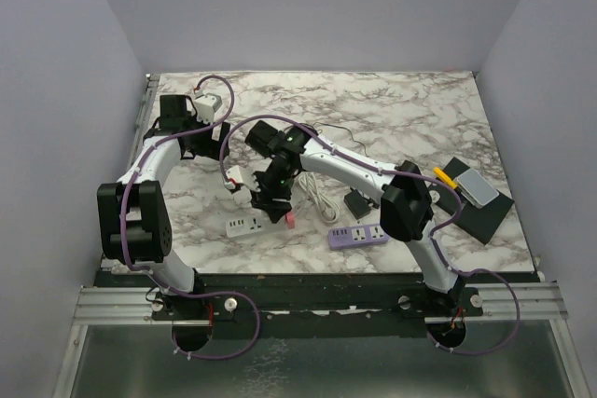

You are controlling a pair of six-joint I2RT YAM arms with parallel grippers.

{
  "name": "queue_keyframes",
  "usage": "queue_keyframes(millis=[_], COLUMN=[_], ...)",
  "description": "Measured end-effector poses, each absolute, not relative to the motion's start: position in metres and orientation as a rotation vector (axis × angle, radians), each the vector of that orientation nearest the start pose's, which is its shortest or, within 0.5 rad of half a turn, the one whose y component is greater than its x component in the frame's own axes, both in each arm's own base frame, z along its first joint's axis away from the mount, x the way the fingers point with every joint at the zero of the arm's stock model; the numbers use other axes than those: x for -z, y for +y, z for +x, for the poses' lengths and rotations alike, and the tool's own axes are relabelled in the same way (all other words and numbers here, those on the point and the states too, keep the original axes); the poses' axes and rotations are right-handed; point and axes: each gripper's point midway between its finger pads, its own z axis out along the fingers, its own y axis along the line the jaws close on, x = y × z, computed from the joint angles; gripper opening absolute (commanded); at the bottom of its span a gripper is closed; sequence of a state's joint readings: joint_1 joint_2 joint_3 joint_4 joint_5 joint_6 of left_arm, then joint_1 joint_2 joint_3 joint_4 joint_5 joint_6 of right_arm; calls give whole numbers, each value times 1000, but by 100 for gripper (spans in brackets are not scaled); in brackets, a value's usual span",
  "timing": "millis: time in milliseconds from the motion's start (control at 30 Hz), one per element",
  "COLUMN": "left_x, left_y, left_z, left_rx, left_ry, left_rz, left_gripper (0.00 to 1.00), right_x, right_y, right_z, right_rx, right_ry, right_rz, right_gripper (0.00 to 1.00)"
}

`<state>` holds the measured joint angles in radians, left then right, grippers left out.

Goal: Insert the plug
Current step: Insert the plug into the socket.

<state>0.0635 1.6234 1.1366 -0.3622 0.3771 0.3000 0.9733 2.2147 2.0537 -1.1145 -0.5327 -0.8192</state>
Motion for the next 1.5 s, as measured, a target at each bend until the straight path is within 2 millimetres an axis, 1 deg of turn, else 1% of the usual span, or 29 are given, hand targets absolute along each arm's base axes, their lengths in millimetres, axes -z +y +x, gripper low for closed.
queue_keyframes(millis=[400,667,1500], left_x=[-108,-108,-111], left_y=[-26,-26,-14], left_z=[411,411,411], left_rx=[280,279,261], left_ry=[2319,2319,2315], left_rz=[444,442,420], left_gripper=[99,99,99], right_x=[-89,-89,-85], right_y=[420,420,417], right_z=[209,208,206], right_rx=[-801,-786,-733], right_ry=[1683,1675,1629], right_rz=[-2261,-2245,-2205], right_gripper=[1,1,1])
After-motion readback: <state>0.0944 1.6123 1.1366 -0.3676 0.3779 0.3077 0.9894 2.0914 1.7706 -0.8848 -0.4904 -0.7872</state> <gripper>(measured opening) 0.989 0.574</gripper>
